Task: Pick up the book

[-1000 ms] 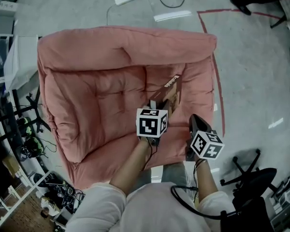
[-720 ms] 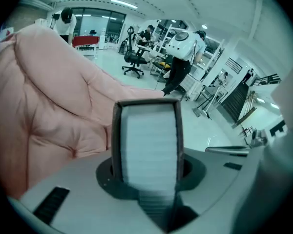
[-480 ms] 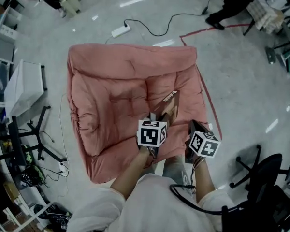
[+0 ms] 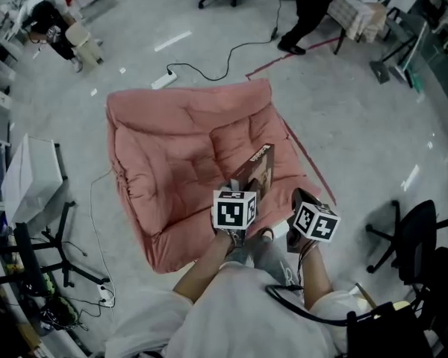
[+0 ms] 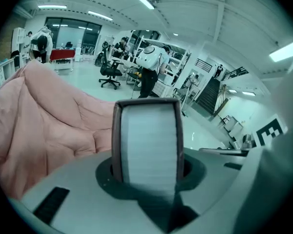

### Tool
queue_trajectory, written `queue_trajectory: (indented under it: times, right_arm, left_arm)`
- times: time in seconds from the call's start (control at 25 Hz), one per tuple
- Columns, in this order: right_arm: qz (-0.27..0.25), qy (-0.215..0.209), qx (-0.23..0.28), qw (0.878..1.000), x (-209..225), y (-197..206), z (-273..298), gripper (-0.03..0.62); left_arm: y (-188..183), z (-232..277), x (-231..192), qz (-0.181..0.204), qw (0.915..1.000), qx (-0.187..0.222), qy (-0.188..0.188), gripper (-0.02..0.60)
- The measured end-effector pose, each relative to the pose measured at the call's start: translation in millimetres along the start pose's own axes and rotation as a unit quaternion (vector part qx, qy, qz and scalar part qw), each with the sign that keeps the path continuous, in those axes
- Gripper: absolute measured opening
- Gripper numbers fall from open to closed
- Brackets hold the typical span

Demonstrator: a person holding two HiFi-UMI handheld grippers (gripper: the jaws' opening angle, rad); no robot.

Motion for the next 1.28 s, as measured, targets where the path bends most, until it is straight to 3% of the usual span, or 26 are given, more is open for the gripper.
queue_trajectory:
  times: [0.56, 0.84, 1.28]
  right_arm:
    - [0.017, 0.019, 0.029, 0.999, 45, 25, -78, 0.029]
    - [0.042, 0.019, 0.048, 0.998, 83, 41, -136, 0.030]
    - [0.035, -0.019, 0.062, 0.997, 113, 80, -213, 0.031]
  left_arm:
    - [25, -32, 71, 0.038, 0.9989, 0.013, 0.024, 0.147]
    - [60, -57, 131, 0.057, 0.9980, 0.013, 0.025, 0.146]
    - [125, -112, 203, 0.081, 0.9962, 0.032, 0.003, 0.146]
Point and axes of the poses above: the fingertips, and each gripper's own axes: z forward along the fingers, x to its right, y out of its underside, the point moved 10 cm from there along -z, backward along the fingers, and after that the axes turned 9 degrees about x, right-handed, at the moved point
